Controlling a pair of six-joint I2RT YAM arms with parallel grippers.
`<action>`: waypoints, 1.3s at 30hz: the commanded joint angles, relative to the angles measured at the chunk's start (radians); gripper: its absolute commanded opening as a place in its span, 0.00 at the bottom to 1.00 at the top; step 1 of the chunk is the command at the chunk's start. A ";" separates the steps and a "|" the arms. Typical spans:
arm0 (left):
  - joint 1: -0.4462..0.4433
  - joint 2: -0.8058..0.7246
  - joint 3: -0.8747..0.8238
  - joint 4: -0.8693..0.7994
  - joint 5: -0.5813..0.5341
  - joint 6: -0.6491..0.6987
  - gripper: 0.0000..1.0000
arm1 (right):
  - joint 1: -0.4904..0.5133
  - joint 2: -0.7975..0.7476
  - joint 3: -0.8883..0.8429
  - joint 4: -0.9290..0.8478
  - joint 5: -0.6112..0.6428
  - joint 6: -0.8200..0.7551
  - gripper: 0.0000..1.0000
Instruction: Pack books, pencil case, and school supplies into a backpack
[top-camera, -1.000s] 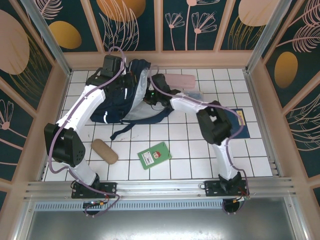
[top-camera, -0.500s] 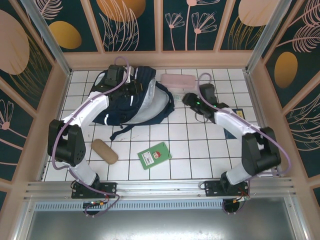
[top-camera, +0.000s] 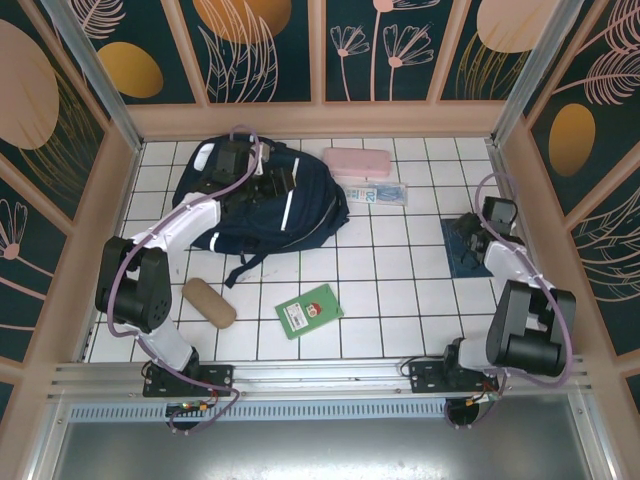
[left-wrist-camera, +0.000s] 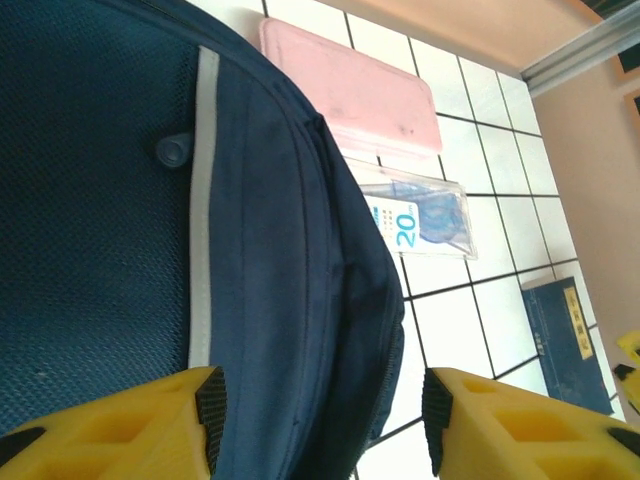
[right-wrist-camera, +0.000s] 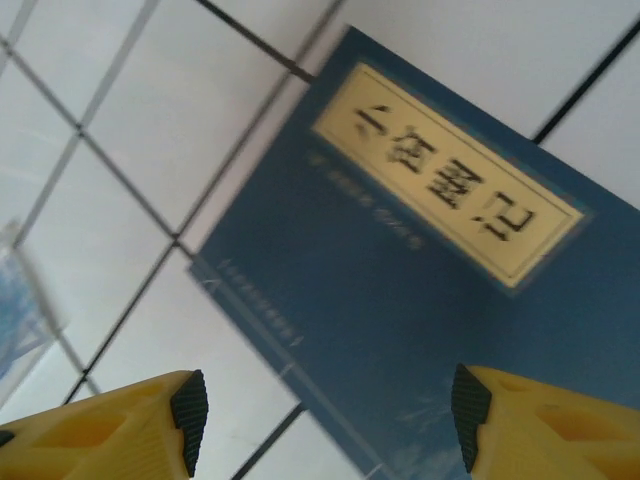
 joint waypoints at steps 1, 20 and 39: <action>-0.029 -0.023 -0.013 0.059 0.040 -0.045 0.56 | -0.013 0.075 -0.002 -0.005 -0.070 -0.023 0.68; -0.204 0.120 0.007 0.198 0.016 -0.182 0.57 | 0.414 0.200 -0.029 0.067 -0.236 0.260 0.67; -0.341 0.349 0.111 0.256 0.088 -0.208 0.55 | 0.471 -0.049 -0.006 -0.100 -0.014 0.178 0.66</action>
